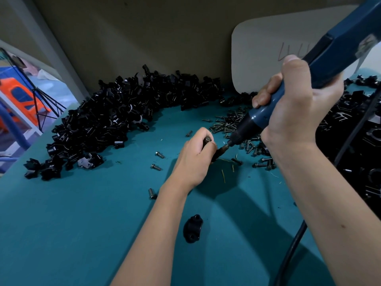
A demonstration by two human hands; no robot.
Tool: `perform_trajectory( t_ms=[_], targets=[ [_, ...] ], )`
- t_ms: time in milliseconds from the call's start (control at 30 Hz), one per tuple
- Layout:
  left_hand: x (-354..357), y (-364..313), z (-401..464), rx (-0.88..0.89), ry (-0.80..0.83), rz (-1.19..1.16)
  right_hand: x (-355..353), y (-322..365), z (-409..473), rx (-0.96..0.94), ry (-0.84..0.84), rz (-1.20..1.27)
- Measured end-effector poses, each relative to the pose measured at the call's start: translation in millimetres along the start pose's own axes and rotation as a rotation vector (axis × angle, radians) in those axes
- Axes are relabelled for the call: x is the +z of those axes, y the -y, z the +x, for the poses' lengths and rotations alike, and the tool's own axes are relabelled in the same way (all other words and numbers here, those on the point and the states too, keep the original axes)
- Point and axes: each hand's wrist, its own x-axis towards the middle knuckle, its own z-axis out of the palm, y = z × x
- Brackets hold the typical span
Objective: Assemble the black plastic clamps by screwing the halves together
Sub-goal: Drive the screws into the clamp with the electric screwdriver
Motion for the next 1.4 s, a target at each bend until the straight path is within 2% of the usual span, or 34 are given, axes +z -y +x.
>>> perform_trajectory(
  t_ms=[200, 367, 467, 633, 733, 800, 867, 933, 1033, 1400],
  targets=[
    [-4.6, -2.7, 0.9, -0.029, 0.117, -0.109, -9.7, 1.4, 8.9, 0.142, 0.009, 0.054],
    [-3.4, -0.6, 0.8, -0.013, 0.145, -0.141, -12.3, 3.6, 14.7, 0.247, 0.121, 0.106],
    [-2.8, 2.3, 2.3, -0.008, 0.122, -0.129, -9.1, 6.3, 11.6, 0.213, 0.168, 0.115],
    [0.7, 3.0, 2.5, 0.016, 0.054, -0.117, 3.8, 12.3, 1.4, 0.008, 0.307, 0.068],
    [-4.6, -0.6, 0.8, -0.035, 0.034, -0.225, 3.9, 18.2, 3.5, 0.116, 0.338, 0.112],
    [-14.0, -1.7, 1.1, -0.113, 0.050, -0.357, -1.4, 20.7, 8.9, 0.206, 0.275, 0.150],
    [-19.3, -0.9, 0.3, -0.125, 0.074, -0.381, -6.2, 19.8, 13.1, 0.196, 0.152, 0.133],
    [-17.5, 0.3, -2.2, -0.088, 0.078, -0.320, -7.1, 16.4, 13.6, 0.148, -0.001, 0.100],
    [-12.0, 4.3, -3.1, 0.012, 0.100, -0.108, -8.8, 9.4, 12.4, 0.113, -0.190, 0.104],
    [-14.2, 8.2, -1.5, 0.025, 0.129, -0.064, -8.6, -1.1, 9.5, 0.162, -0.220, 0.105]
  ],
)
